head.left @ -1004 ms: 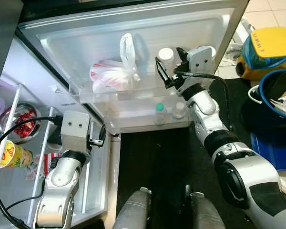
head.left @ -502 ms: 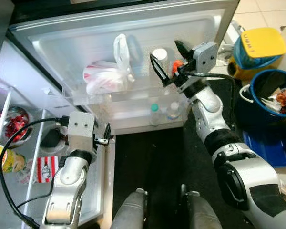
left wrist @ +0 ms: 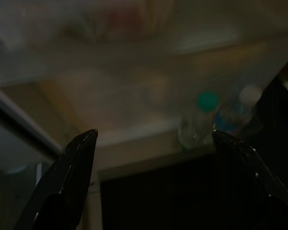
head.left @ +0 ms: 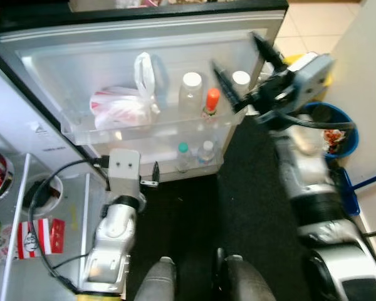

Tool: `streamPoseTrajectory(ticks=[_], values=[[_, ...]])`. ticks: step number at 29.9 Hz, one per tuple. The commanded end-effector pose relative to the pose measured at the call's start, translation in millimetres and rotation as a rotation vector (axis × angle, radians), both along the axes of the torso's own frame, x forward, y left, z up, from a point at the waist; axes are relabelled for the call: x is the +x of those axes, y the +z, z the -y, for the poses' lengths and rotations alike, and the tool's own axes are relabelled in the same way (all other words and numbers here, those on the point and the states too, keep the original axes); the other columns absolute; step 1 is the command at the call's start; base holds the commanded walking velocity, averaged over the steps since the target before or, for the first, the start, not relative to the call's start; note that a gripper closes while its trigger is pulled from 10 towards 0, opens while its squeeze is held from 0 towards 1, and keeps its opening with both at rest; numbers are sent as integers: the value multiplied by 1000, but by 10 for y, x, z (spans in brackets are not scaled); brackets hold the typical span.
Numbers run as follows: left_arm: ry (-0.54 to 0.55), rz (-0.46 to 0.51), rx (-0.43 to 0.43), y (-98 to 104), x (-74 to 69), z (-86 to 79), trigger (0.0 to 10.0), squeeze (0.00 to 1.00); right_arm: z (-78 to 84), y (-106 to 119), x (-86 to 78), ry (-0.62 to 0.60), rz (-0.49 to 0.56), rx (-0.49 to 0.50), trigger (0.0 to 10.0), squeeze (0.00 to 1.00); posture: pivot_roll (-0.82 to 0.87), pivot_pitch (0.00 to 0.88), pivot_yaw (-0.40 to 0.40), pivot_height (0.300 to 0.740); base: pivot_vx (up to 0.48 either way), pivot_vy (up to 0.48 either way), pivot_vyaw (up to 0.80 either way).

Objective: Restocking fridge

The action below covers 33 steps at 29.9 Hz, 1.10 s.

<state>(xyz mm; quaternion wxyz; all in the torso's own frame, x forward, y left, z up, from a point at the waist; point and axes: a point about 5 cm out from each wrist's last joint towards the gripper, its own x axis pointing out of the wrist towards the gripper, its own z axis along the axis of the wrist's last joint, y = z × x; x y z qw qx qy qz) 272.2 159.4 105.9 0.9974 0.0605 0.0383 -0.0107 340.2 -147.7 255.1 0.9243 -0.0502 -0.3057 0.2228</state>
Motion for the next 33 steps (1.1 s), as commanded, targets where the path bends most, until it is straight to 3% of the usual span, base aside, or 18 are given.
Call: streamPoseTrajectory(ticks=[1, 4, 5, 7, 8, 9, 10, 12, 14, 15, 18, 20, 22, 23, 25, 27, 31, 33], values=[[3, -26, 12, -114, -24, 17, 10000, 0, 113, -59, -47, -46, -34, -1, 10000, 0, -2, 178, -80, 740, 0, 0, 0], [11, -52, 47, -244, -40, -52, 10000, 0, 276, -281, -164, -77, -133, 10, 10000, 0, -22, 148, -79, 740, 0, 0, 0], [13, -56, 53, -261, -44, -68, 10000, 0, 293, -314, -180, -80, -148, 13, 10000, 0, -22, 148, -79, 740, 0, 0, 0], [29, -74, 77, -334, -66, -124, 10000, 0, 391, -622, -179, -110, -273, 56, 10000, 0, -22, 123, -76, 740, 0, 0, 0], [29, -74, 77, -334, -66, -124, 10000, 0, 391, -622, -179, -110, -273, 56, 10000, 0, -22, 123, -76, 740, 0, 0, 0], [41, -96, 89, -410, -98, -179, 10000, 0, 417, -983, -202, -131, -406, 84, 10000, 0, -14, 108, -72, 740, 0, 0, 0], [45, -111, 95, -455, -120, -203, 10000, 0, 423, -1190, -224, -144, -479, 99, 10000, 0, -11, 105, -70, 740, 0, 0, 0], [46, -118, 98, -488, -131, -217, 10000, 0, 423, -1311, -253, -155, -528, 109, 10000, 0, -11, 105, -70, 740, 0, 0, 0], [43, -175, 111, -648, -190, -238, 10000, 0, 451, -1825, -364, -241, -714, 110, 10000, 0, 4, 73, -57, 740, 0, 0, 0], [42, -195, 113, -714, -211, -243, 10000, 0, 471, -2101, -470, -294, -827, 116, 10000, 0, 4, 62, -55, 740, 0, 0, 0], [30, -272, 107, -916, -291, -259, 10000, 0, 527, -2576, -750, -417, -1048, 115, 10000, 0, 8, 42, -47, 740, 0, 0, 0], [28, -282, 106, -947, -302, -262, 10000, 0, 538, -2627, -793, -436, -1076, 111, 10000, 0, 8, 42, -47, 740, 0, 0, 0], [38, -386, 72, -1150, -393, -306, 10000, 0, 638, -2984, -1170, -559, -1258, 63, 10000, 0, -3, 28, -35, 740, 0, 0, 0], [38, -386, 72, -1150, -393, -306, 10000, 0, 638, -2984, -1170, -559, -1258, 63, 10000, 0, -3, 28, -35, 740, 0, 0, 0], [40, -482, 57, -1325, -484, -354, 10000, 0, 721, -3239, -1552, -642, -1398, -39, 10000, 0, -21, 9, -21, 740, 0, 0, 0], [40, -536, 61, -1417, -536, -393, 10000, 0, 772, -3335, -1754, -655, -1447, -130, 10000, 0, -30, 0, -11, 740, 0, 0, 0], [29, -599, 80, -1529, -615, -425, 10000, 0, 843, -3385, -1900, -675, -1466, -147, 10000, 0, -37, 0, -5, 740, 0, 0, 0], [17, -630, 123, -1587, -662, -449, 10000, 0, 872, -3398, -1959, -689, -1470, -105, 10000, 0, -38, 0, -8, 740, 0, 0, 0]])
